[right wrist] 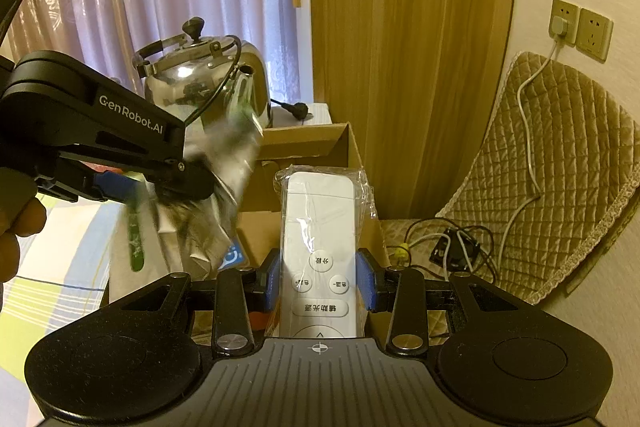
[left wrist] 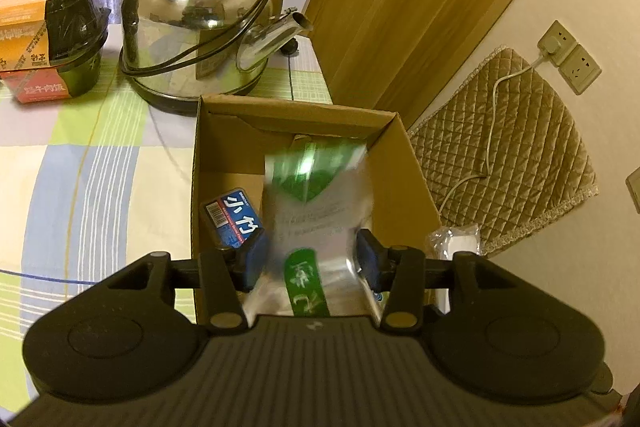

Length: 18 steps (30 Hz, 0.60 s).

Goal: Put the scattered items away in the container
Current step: 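Lower the foil bag and remote toward the box opening, then open the left gripper to drop the foil bag while the right releases the remote into the box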

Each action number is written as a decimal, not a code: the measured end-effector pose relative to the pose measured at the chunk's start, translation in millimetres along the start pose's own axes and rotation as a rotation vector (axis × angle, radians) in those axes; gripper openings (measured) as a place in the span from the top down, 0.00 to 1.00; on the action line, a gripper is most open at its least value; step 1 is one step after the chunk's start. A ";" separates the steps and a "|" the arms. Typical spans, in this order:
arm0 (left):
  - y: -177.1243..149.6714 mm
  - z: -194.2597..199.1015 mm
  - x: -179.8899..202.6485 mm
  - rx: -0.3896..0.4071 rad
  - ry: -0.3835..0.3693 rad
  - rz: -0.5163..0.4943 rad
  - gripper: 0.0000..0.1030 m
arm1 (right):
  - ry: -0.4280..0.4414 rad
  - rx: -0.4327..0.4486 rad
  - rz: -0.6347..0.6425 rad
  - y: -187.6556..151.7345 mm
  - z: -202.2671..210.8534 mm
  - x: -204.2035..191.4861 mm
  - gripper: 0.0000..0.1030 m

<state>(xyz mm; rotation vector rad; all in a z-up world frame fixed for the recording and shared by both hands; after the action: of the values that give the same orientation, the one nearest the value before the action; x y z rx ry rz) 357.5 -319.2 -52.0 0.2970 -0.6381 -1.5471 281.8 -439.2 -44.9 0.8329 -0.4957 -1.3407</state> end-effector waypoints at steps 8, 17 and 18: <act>3.8 4.6 -0.7 0.016 0.002 -0.008 0.60 | -0.004 0.005 0.001 0.3 0.0 -0.9 0.60; 1.6 5.6 -7.4 0.017 0.002 -0.004 0.60 | -0.005 0.006 0.004 1.1 -1.8 -3.9 0.60; 1.7 6.6 -8.5 0.020 0.002 -0.002 0.60 | -0.005 0.007 0.005 1.0 -1.5 -4.2 0.60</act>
<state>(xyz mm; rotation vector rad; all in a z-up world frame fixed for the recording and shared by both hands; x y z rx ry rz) 356.0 -309.4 -47.3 0.3144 -0.6529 -1.5434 282.8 -434.7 -44.5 0.8336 -0.5059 -1.3379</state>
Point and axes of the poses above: each gripper's, at about its wrist camera, not at the fingertips, and z roughly against the way its jaws point, x to its right, y to its top, the point moved 8 cm from there along -z, roughly the way its jaws point, and after that the axes turned 9 degrees about y, right-handed, at the moved point
